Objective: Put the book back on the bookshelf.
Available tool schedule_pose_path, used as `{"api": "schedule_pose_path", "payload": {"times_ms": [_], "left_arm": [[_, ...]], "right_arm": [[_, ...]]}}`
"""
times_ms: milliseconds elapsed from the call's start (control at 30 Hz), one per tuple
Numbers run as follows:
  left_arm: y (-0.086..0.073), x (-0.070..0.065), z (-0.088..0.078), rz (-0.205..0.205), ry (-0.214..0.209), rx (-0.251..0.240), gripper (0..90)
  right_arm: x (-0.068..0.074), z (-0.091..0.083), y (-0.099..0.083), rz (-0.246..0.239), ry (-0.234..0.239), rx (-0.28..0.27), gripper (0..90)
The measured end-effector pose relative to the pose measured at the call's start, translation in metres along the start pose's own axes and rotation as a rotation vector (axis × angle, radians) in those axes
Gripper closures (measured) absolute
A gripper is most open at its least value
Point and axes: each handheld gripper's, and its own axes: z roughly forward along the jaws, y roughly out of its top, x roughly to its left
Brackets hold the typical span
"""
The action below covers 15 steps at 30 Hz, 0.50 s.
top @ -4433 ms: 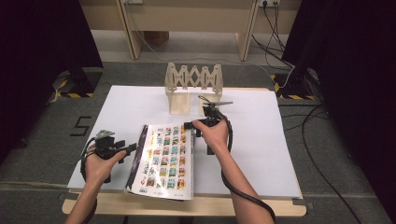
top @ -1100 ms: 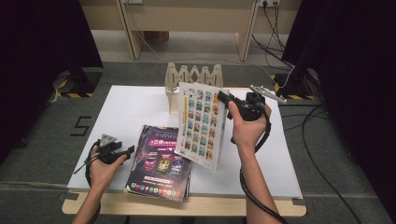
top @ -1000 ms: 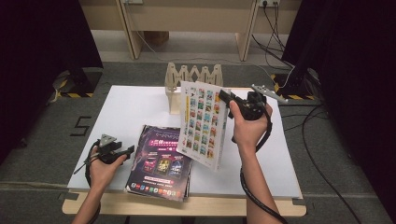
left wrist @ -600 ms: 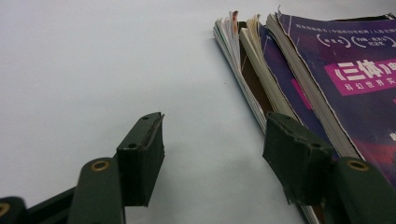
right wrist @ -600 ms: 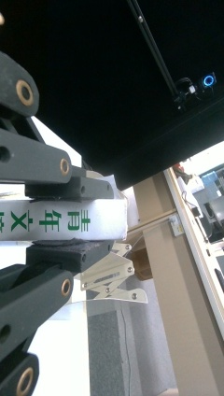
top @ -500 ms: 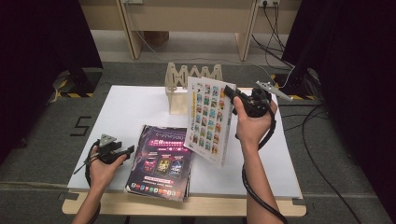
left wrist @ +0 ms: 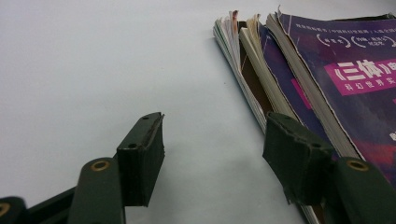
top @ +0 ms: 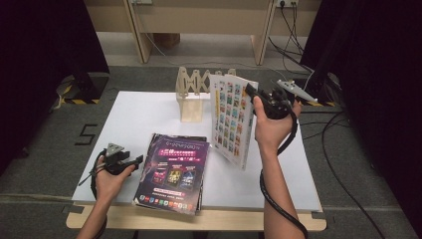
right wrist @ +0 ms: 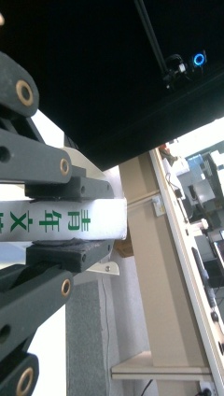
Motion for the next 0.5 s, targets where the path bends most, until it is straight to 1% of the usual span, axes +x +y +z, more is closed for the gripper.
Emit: {"api": "schedule_pose_path", "payload": {"times_ms": [67, 133, 167, 267, 333, 467, 500], "left_arm": [[0.000, 0.000, 0.000, 0.002, 0.002, 0.002, 37.4], [0.000, -0.001, 0.000, 0.005, 0.003, 0.005, 37.4], [0.000, -0.001, 0.000, 0.008, 0.003, 0.007, 37.4], [0.000, -0.001, 0.000, 0.011, 0.002, 0.007, 37.5], [0.000, -0.001, 0.000, 0.006, 0.003, 0.004, 37.5], [0.000, -0.001, 0.000, 0.004, 0.002, 0.004, 37.4], [0.000, 0.000, 0.000, 0.004, 0.000, 0.005, 37.4]], "right_arm": [[-0.002, 0.000, 0.002, 0.012, -0.009, -0.006, 74.4], [-0.005, -0.001, 0.004, 0.006, -0.019, -0.021, 74.4], [-0.005, -0.001, 0.005, 0.012, -0.017, -0.024, 74.4], [-0.005, 0.000, 0.007, 0.006, -0.021, -0.024, 74.5], [-0.004, 0.004, 0.008, 0.002, -0.026, -0.020, 74.5], [-0.002, 0.009, 0.008, 0.011, -0.028, -0.014, 74.5], [-0.003, 0.011, 0.009, 0.001, -0.028, -0.016, 74.4]]}}
